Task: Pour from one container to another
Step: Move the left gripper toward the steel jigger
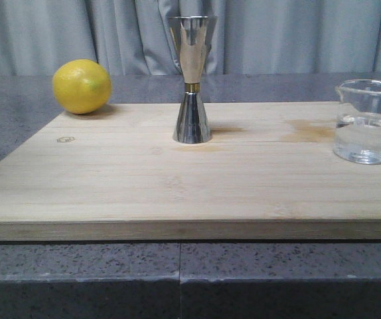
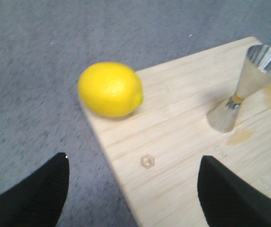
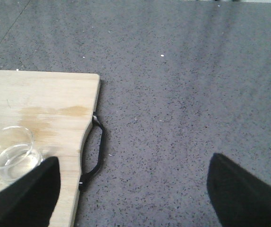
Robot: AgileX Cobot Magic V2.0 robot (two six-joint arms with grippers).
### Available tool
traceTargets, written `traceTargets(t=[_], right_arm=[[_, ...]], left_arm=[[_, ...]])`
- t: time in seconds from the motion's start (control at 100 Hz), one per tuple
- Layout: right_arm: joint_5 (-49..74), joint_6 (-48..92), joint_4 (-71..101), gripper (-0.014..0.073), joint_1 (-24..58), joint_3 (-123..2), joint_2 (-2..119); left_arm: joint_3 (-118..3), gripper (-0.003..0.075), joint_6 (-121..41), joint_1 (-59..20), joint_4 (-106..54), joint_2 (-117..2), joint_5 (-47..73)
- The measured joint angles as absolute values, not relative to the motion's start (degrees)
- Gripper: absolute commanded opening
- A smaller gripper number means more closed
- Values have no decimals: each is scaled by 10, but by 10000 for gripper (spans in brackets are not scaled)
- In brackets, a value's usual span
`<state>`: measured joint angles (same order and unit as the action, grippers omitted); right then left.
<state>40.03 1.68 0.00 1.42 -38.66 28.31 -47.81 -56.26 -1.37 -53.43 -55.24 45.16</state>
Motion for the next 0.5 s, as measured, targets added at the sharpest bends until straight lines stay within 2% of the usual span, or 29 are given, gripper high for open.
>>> traceTargets(t=[0.19, 0.5], right_arm=[[399, 17, 0, 575, 14, -387, 283], [385, 17, 0, 575, 14, -387, 283]], left_arm=[[-442, 526, -774, -14, -710, -600, 442], [-438, 526, -977, -14, -847, -710, 533]])
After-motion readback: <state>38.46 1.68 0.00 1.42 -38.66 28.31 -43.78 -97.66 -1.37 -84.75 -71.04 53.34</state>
